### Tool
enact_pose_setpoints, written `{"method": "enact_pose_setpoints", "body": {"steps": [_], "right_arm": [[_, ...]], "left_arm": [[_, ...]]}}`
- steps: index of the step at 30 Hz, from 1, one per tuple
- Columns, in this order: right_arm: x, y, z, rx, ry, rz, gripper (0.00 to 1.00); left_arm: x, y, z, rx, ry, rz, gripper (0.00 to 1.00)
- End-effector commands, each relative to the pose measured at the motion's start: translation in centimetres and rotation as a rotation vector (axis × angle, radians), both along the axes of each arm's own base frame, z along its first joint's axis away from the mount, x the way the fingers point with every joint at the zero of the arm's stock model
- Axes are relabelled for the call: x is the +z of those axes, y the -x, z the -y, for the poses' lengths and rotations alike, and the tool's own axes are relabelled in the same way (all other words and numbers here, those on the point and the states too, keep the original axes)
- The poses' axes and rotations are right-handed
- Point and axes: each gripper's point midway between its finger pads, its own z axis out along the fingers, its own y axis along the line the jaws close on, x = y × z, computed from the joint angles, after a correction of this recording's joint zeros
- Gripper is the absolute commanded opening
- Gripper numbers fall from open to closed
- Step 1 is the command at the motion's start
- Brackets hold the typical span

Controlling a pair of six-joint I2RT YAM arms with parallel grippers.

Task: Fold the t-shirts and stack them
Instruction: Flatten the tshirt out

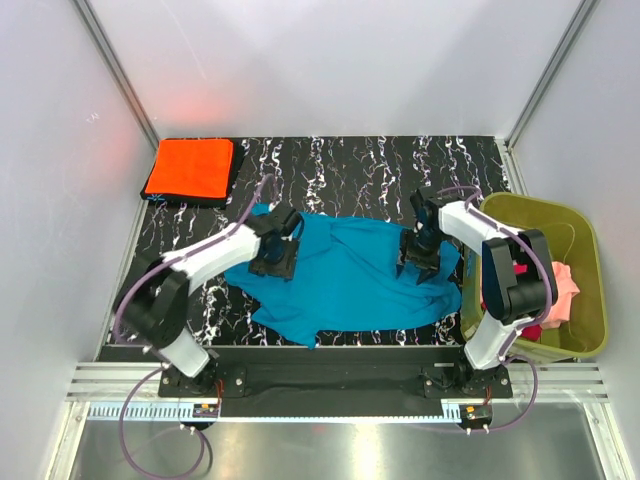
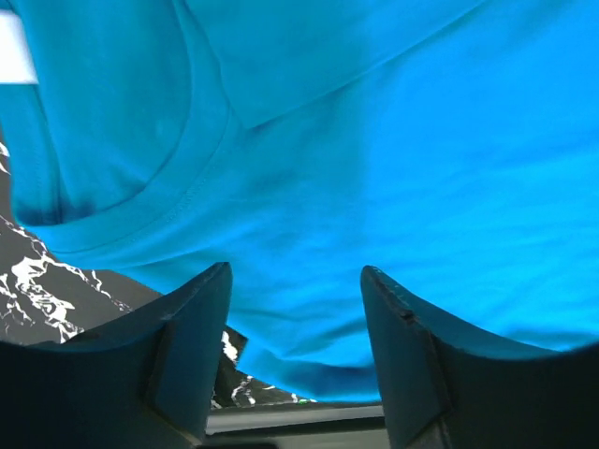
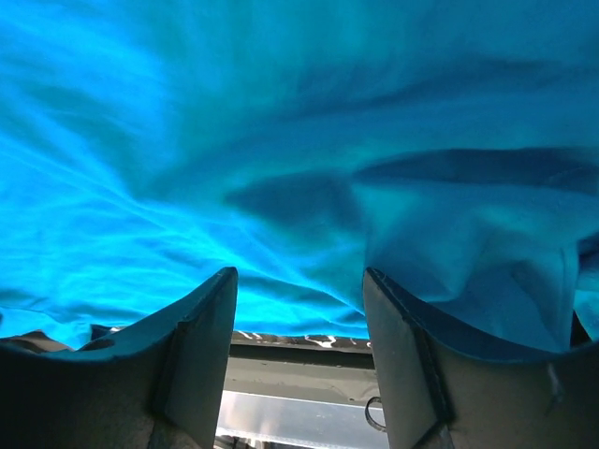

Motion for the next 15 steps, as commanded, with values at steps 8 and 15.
{"method": "enact_pose_setpoints", "body": {"steps": [8, 15], "right_arm": [[-1.8, -5.8, -1.4, 0.028, -0.012, 0.062, 0.66], [-1.4, -13.2, -2.6, 0.053, 0.005, 0.035, 0.67]], "left_arm": [[-5.7, -6.6, 0.5, 0.034, -0.146, -0.184, 0.65], [-2.4, -17.5, -2.1, 0.145, -0.116, -0.092, 0.70]]}}
